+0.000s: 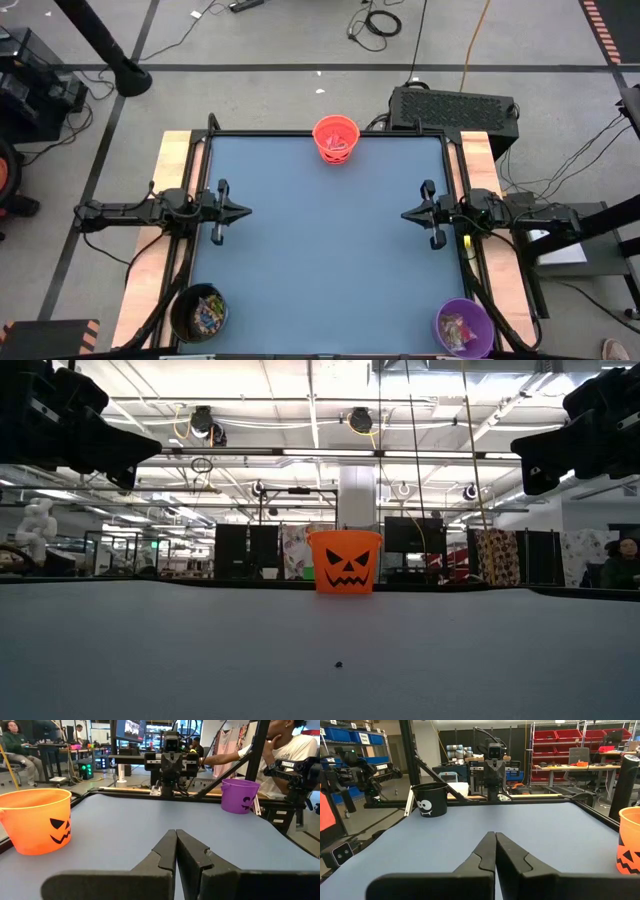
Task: Sort candy by brand, put in halloween buckets
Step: Return to Home Position
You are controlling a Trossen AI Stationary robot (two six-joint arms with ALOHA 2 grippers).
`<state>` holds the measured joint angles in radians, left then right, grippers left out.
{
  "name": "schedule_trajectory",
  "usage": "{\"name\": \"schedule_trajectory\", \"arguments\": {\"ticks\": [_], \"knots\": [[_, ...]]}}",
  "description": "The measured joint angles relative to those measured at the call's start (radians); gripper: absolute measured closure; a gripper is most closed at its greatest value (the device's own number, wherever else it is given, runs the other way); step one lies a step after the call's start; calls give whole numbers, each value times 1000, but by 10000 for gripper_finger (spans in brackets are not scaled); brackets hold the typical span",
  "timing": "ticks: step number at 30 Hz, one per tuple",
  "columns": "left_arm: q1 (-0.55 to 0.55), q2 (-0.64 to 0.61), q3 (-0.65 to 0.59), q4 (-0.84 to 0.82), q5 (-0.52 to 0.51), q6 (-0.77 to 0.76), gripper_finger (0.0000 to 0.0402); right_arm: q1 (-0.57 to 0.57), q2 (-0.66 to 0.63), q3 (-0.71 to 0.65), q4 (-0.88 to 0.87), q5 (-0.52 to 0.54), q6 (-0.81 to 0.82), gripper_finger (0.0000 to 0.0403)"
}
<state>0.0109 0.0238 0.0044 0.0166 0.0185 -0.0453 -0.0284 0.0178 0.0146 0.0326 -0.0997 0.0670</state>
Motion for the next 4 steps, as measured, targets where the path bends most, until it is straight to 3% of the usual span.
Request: {"name": "schedule_trajectory", "arguments": {"ticks": [4], "knots": [[0, 0, 0, 0, 0, 0, 388, 0, 0, 0, 0, 0, 0, 403]]}}
